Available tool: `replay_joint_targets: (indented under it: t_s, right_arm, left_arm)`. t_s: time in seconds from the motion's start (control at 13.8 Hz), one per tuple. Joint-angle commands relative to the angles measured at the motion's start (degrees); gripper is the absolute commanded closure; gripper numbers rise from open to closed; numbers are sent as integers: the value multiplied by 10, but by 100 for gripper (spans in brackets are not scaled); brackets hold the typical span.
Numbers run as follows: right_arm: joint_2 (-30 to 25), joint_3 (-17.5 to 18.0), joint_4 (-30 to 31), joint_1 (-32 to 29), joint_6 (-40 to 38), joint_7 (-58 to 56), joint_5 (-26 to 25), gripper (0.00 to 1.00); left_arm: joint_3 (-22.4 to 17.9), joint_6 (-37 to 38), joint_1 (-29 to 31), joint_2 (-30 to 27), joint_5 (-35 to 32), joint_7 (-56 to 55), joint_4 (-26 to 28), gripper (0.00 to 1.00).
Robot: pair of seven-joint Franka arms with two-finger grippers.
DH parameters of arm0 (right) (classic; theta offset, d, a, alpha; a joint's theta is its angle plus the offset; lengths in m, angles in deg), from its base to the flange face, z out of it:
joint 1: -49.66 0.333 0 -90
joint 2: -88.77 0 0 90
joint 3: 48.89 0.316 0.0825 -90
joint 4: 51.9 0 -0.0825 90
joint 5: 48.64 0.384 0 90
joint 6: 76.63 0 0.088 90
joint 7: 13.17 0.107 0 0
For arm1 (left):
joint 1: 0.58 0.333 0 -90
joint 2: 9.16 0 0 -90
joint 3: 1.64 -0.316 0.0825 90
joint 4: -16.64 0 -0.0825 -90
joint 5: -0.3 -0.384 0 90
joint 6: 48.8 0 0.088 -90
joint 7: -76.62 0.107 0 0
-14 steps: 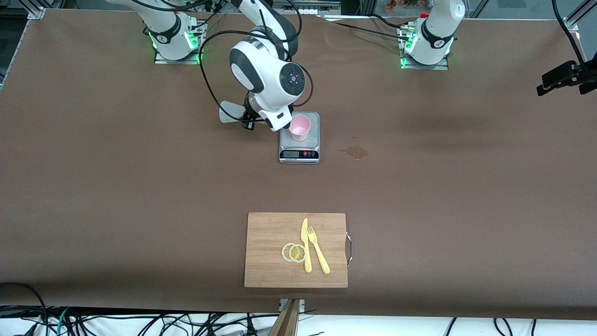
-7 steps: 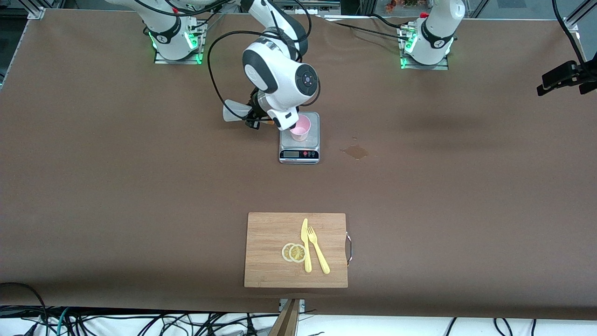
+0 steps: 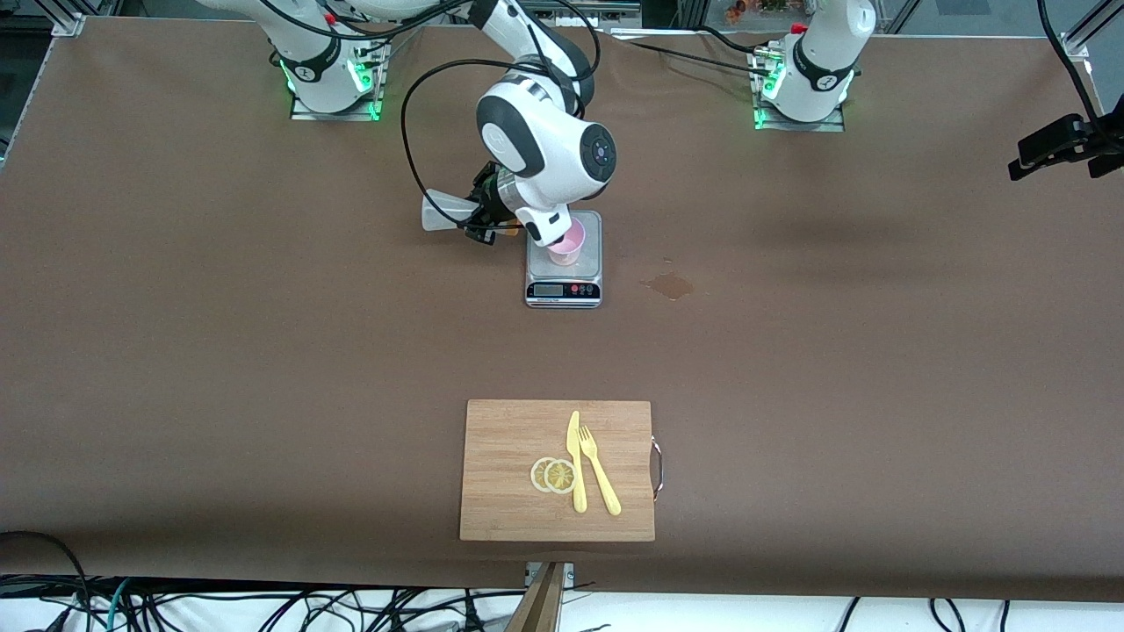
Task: Add sauce to pink cup with both arms
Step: 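Tilt the bottle nozzle over the cup and squeeze sauce in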
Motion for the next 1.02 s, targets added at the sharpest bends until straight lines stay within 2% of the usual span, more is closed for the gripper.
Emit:
replay_joint_targets:
  t_s: [0.0,0.22,0.44,0.58,0.94]
  right_arm:
    - [27,-3,-52,18,-42,4,-19,87]
    - [34,-3,-54,25,-46,4,-37,87]
    - [38,-3,-61,26,-51,3,-44,87]
    - [42,-4,-69,27,-56,3,-45,87]
    - [46,-5,-71,36,-58,2,-49,87]
  left_arm:
    - [4,-5,-5,13,28,12,-13,0]
    - [30,-19,-8,28,30,8,-13,0]
    - [34,-28,-8,40,33,10,-13,0]
    - [35,-28,-3,50,65,10,-16,0]
    - [34,-29,-3,75,62,5,-56,0]
